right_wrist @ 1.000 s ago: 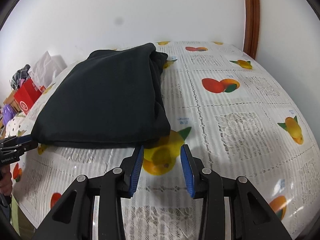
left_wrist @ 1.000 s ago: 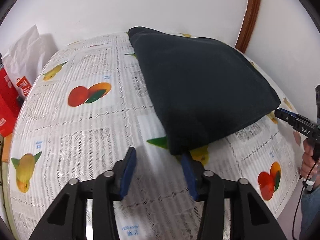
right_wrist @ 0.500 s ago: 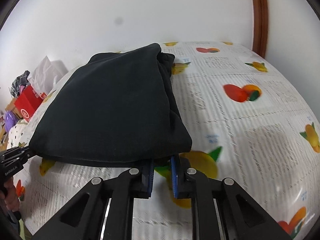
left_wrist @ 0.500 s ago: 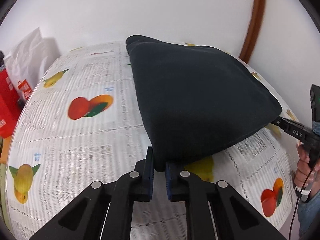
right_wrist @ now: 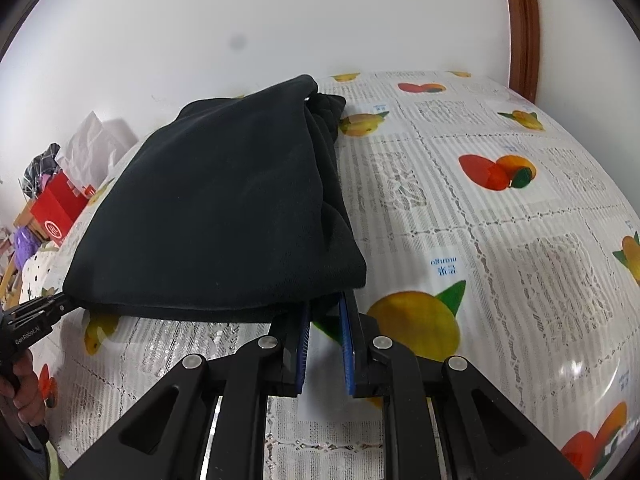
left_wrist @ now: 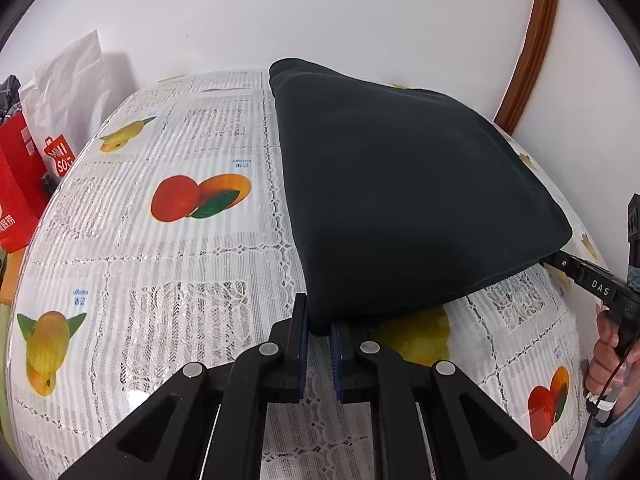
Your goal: Fold small clothes
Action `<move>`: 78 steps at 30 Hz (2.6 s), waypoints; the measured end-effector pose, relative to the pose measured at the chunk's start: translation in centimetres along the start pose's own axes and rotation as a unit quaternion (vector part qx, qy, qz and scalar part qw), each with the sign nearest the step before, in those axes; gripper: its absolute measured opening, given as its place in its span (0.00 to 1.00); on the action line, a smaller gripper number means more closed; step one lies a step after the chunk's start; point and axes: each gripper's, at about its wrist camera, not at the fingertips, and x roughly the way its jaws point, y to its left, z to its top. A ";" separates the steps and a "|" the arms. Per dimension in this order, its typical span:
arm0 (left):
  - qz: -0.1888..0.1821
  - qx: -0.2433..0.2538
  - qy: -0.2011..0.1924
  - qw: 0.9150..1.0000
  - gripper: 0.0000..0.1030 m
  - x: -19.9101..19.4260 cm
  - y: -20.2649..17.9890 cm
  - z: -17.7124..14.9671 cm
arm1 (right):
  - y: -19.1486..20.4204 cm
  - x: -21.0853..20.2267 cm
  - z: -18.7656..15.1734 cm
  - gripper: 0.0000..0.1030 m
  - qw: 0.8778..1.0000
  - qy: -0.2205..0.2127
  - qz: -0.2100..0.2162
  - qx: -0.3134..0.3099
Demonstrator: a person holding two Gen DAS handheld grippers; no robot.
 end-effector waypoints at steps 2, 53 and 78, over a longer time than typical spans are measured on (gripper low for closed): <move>0.002 0.000 -0.002 1.000 0.10 0.0 0.0 -0.2 | -0.4 0.1 0.0 0.13 1.000 0.003 0.009 0.008; 0.031 -0.005 -0.120 0.992 0.70 -17.1 -5.7 -1.0 | 6.7 -19.8 -1.1 0.77 0.995 -0.087 -0.057 -0.013; 0.045 0.016 -0.138 0.989 0.89 -21.5 -8.1 -2.9 | 8.6 -24.8 -3.8 1.00 0.989 -0.111 -0.088 -0.038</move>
